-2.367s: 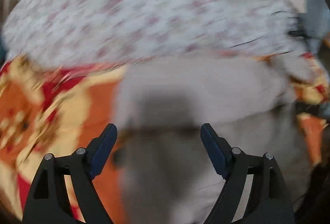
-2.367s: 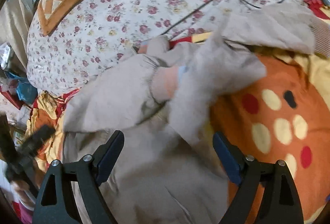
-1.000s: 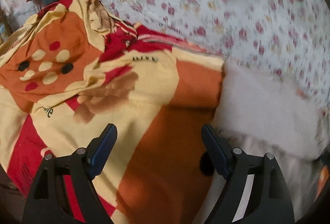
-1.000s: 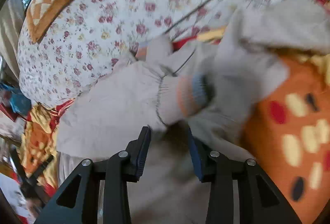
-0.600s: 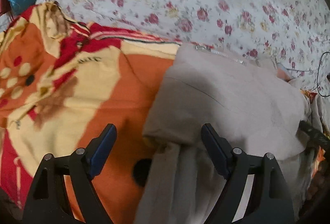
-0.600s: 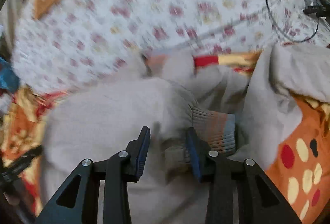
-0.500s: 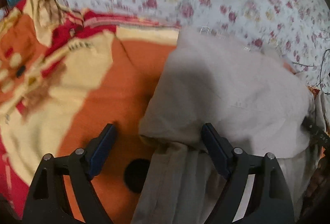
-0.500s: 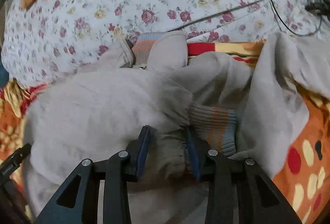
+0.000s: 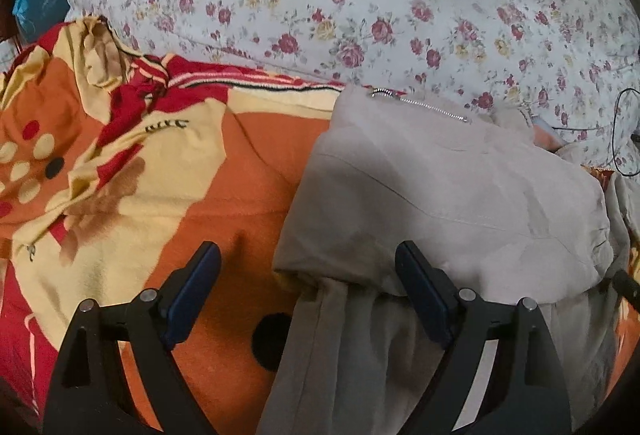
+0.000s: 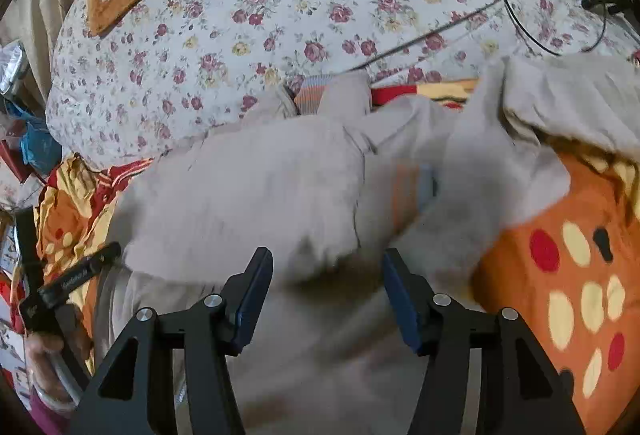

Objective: Fold large clothes

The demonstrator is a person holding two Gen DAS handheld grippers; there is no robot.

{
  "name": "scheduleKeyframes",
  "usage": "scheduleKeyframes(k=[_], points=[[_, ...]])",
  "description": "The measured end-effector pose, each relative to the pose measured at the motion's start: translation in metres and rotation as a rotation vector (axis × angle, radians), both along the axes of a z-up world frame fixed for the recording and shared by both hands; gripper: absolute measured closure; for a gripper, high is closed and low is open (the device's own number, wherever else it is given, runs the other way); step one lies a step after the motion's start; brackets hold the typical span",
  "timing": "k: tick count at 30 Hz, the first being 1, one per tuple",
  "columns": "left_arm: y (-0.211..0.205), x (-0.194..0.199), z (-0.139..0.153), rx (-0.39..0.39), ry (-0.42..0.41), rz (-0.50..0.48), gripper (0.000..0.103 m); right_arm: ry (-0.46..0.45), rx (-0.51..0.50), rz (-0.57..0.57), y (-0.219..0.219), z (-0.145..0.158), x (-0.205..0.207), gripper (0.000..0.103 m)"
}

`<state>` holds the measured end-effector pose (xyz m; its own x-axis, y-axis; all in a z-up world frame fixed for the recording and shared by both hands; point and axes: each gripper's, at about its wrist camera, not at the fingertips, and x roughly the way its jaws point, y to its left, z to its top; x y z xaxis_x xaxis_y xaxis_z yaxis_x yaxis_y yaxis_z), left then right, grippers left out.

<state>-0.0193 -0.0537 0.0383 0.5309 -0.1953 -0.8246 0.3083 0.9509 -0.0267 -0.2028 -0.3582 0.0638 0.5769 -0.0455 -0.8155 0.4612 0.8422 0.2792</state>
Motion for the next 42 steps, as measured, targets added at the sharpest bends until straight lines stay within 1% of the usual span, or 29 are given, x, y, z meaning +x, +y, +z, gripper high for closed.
scheduleKeyframes(k=[4, 7, 9, 12, 14, 16, 18, 21, 23, 25, 27, 29, 32, 35, 40, 42], points=[[-0.001, -0.003, 0.007, -0.005, -0.029, -0.01, 0.014, 0.02, 0.017, -0.013, 0.001, -0.007, -0.011, 0.041], [-0.003, -0.006, 0.01, -0.008, -0.045, -0.024, 0.014, 0.076, 0.021, 0.005, 0.006, -0.015, -0.013, 0.041], [-0.005, -0.007, 0.011, -0.005, -0.053, -0.033, 0.014, 0.076, 0.015, 0.012, 0.009, -0.014, -0.014, 0.041], [-0.007, -0.006, 0.006, -0.002, -0.03, -0.046, 0.014, 0.042, 0.035, -0.006, 0.003, -0.007, -0.023, 0.038], [-0.008, -0.004, 0.001, -0.008, 0.003, -0.05, 0.014, 0.023, 0.04, -0.044, -0.009, -0.003, -0.032, 0.032], [-0.008, -0.002, -0.003, -0.021, 0.032, -0.049, 0.014, 0.02, 0.046, -0.086, -0.023, -0.004, -0.042, 0.031], [-0.008, 0.001, -0.007, -0.038, 0.055, -0.043, 0.014, 0.038, 0.071, -0.134, -0.04, -0.01, -0.052, 0.031], [-0.008, 0.0, -0.009, -0.043, 0.058, -0.037, 0.014, 0.04, 0.119, -0.204, -0.062, -0.019, -0.071, 0.031], [-0.007, 0.001, -0.01, -0.047, 0.065, -0.033, 0.014, 0.014, 0.144, -0.238, -0.075, -0.02, -0.081, 0.031], [-0.006, 0.002, -0.012, -0.054, 0.079, -0.028, 0.014, -0.009, 0.145, -0.278, -0.09, -0.018, -0.089, 0.031], [-0.005, 0.004, -0.014, -0.061, 0.091, -0.021, 0.014, -0.02, 0.124, -0.348, -0.108, -0.015, -0.095, 0.029], [-0.005, 0.005, -0.014, -0.063, 0.095, -0.015, 0.014, -0.045, 0.131, -0.407, -0.126, -0.014, -0.1, 0.027], [-0.007, 0.004, -0.014, -0.044, 0.078, -0.017, 0.014, -0.033, 0.16, -0.475, -0.148, -0.019, -0.106, 0.027], [-0.01, 0.004, -0.014, -0.03, 0.064, -0.022, 0.014, -0.027, 0.178, -0.492, -0.151, -0.024, -0.108, 0.027], [-0.013, 0.005, -0.018, -0.015, 0.068, -0.027, 0.014, -0.008, 0.14, -0.468, -0.144, -0.027, -0.102, 0.026], [-0.014, 0.005, -0.019, -0.01, 0.07, -0.029, 0.014, -0.016, 0.149, -0.468, -0.146, -0.026, -0.102, 0.026]])
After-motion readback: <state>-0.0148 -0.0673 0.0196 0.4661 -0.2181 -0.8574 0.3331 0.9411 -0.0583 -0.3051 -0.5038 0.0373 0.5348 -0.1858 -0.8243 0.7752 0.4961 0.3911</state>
